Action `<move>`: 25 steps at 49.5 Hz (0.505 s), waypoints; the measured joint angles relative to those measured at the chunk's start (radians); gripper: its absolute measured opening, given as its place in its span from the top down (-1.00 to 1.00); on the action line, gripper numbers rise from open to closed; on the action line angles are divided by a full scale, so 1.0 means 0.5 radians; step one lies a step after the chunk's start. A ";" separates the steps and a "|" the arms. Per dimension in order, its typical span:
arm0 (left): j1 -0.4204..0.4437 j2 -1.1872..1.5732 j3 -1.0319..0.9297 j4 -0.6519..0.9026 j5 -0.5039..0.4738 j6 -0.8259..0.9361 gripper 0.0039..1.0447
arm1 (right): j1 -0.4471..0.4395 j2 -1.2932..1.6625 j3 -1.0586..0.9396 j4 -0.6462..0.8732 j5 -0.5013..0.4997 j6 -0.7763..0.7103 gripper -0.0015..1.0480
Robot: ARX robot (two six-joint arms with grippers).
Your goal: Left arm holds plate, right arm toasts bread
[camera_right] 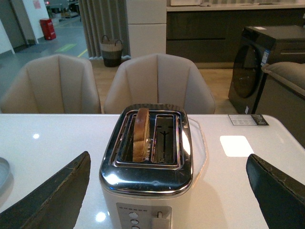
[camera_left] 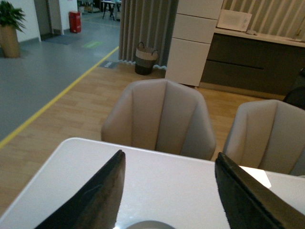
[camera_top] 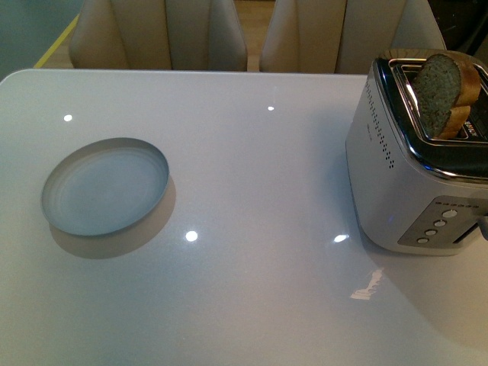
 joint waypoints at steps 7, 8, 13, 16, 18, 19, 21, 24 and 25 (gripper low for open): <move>0.003 -0.141 -0.200 0.039 0.004 0.115 0.42 | 0.000 0.000 0.000 0.000 -0.002 0.000 -0.83; 0.004 -0.172 -0.241 0.041 0.005 0.130 0.52 | 0.000 0.000 0.000 0.000 -0.002 0.000 -0.83; 0.003 -0.317 -0.387 0.041 0.005 0.153 0.96 | 0.000 0.000 0.000 0.000 -0.001 0.000 -0.83; 0.003 -0.408 -0.462 0.038 0.005 0.163 0.95 | 0.000 0.000 0.000 0.000 -0.001 0.000 -0.83; 0.003 -0.465 -0.503 0.024 0.004 0.165 0.95 | 0.000 0.000 0.000 0.000 -0.001 0.000 -0.83; 0.003 -0.487 -0.519 0.017 0.004 0.165 0.95 | 0.000 0.000 0.000 0.000 -0.002 0.000 -0.83; 0.003 -0.520 -0.542 0.004 0.004 0.165 0.95 | 0.000 0.000 0.000 0.000 -0.001 0.000 -0.83; 0.003 -0.600 -0.593 -0.029 0.005 0.166 0.95 | 0.000 0.000 0.000 0.000 -0.002 0.000 -0.83; 0.003 -0.624 -0.605 -0.041 0.004 0.166 0.95 | 0.000 0.000 0.000 0.000 -0.001 0.000 -0.83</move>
